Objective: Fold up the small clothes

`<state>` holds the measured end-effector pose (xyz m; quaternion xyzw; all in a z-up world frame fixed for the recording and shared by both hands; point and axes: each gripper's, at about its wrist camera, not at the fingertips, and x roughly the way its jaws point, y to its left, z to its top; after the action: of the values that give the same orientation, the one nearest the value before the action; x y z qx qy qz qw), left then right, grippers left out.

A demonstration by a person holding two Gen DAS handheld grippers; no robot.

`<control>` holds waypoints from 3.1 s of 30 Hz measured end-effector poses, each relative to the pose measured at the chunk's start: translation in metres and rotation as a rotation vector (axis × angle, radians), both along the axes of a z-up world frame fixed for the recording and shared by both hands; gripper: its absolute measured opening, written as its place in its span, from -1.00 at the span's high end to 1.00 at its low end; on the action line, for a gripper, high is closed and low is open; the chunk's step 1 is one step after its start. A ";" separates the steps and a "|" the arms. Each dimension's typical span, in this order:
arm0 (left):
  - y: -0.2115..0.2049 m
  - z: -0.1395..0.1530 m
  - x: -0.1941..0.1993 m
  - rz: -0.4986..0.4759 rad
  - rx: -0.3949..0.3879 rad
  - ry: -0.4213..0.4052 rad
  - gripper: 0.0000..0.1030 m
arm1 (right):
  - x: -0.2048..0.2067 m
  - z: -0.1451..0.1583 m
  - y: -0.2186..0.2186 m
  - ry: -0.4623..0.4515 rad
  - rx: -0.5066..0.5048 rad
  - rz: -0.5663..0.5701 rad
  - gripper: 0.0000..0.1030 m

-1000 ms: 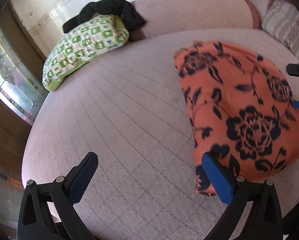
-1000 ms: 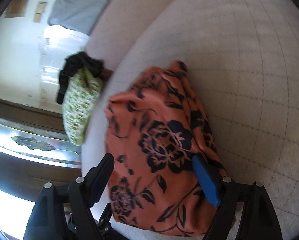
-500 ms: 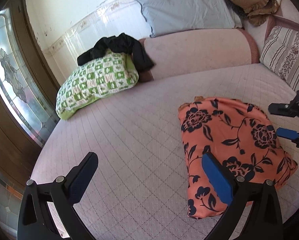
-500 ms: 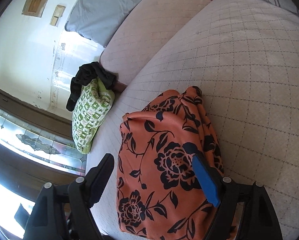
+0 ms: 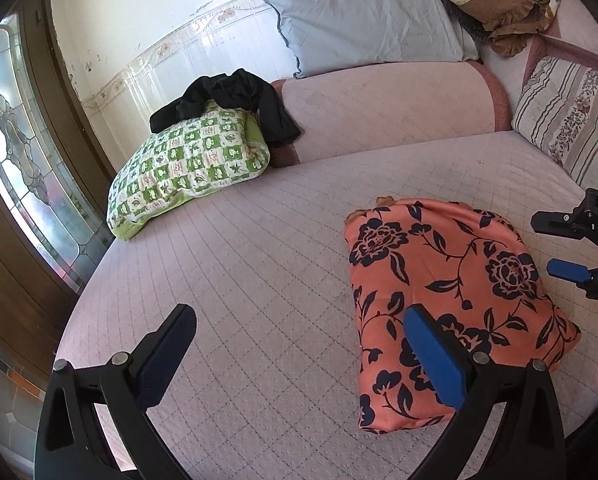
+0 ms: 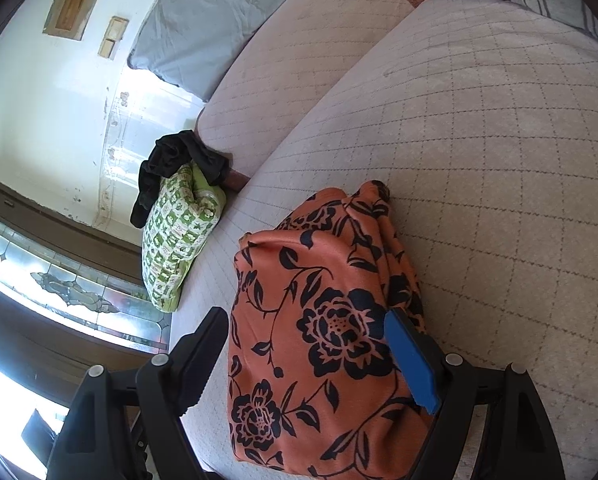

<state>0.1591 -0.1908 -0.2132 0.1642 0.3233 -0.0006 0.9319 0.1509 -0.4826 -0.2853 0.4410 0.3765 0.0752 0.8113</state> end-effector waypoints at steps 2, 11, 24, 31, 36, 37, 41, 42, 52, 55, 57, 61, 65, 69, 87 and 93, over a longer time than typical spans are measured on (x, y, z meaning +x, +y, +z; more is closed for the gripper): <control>0.000 -0.001 0.000 -0.002 -0.001 0.004 -1.00 | -0.001 -0.001 -0.003 0.002 0.007 -0.008 -0.62; -0.001 -0.006 0.004 -0.003 -0.009 0.022 -1.00 | -0.001 -0.001 -0.005 0.007 0.008 -0.012 -0.62; -0.001 -0.016 0.021 0.000 -0.020 0.057 -1.00 | 0.004 -0.006 -0.009 0.030 0.015 -0.017 -0.62; -0.007 -0.024 0.031 -0.008 -0.012 0.080 -1.00 | 0.010 -0.005 -0.007 0.031 0.014 -0.001 -0.62; -0.010 -0.032 0.039 -0.014 -0.012 0.102 -1.00 | 0.011 -0.007 -0.009 0.034 0.020 -0.007 -0.62; -0.011 -0.033 0.040 -0.015 -0.011 0.104 -1.00 | 0.011 -0.007 -0.010 0.035 0.022 -0.007 -0.62; -0.013 -0.038 0.048 -0.020 -0.015 0.116 -1.00 | 0.014 -0.012 -0.013 0.048 0.030 -0.004 -0.62; -0.013 -0.039 0.050 -0.023 -0.017 0.120 -1.00 | 0.015 -0.012 -0.013 0.050 0.031 -0.003 -0.62; -0.016 -0.060 0.072 -0.120 -0.076 0.211 -1.00 | 0.017 -0.016 -0.018 0.072 0.035 0.009 -0.62; -0.016 -0.067 0.077 -0.157 -0.095 0.233 -1.00 | 0.013 -0.016 -0.017 0.076 0.024 0.006 -0.62; -0.015 -0.070 0.080 -0.171 -0.119 0.240 -1.00 | 0.012 -0.017 -0.016 0.083 0.006 0.006 -0.62; -0.012 -0.082 0.087 -0.192 -0.174 0.289 -1.00 | 0.015 -0.023 -0.011 0.118 -0.035 0.012 -0.62; -0.006 -0.093 0.092 -0.212 -0.185 0.318 -1.00 | 0.021 -0.035 -0.011 0.161 -0.042 0.011 -0.62; -0.002 -0.093 0.097 -0.208 -0.213 0.332 -1.00 | 0.027 -0.049 -0.013 0.193 -0.039 0.003 -0.62; 0.006 -0.080 0.098 -0.213 -0.248 0.282 -1.00 | 0.018 -0.026 -0.013 0.061 -0.082 -0.023 -0.62; 0.034 -0.062 0.116 -0.114 -0.265 0.178 -1.00 | 0.011 0.007 0.011 -0.122 -0.078 0.070 -0.62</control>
<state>0.2747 -0.1569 -0.2751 0.0574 0.3917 -0.1105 0.9116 0.1623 -0.4715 -0.2786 0.3902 0.3440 0.1155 0.8462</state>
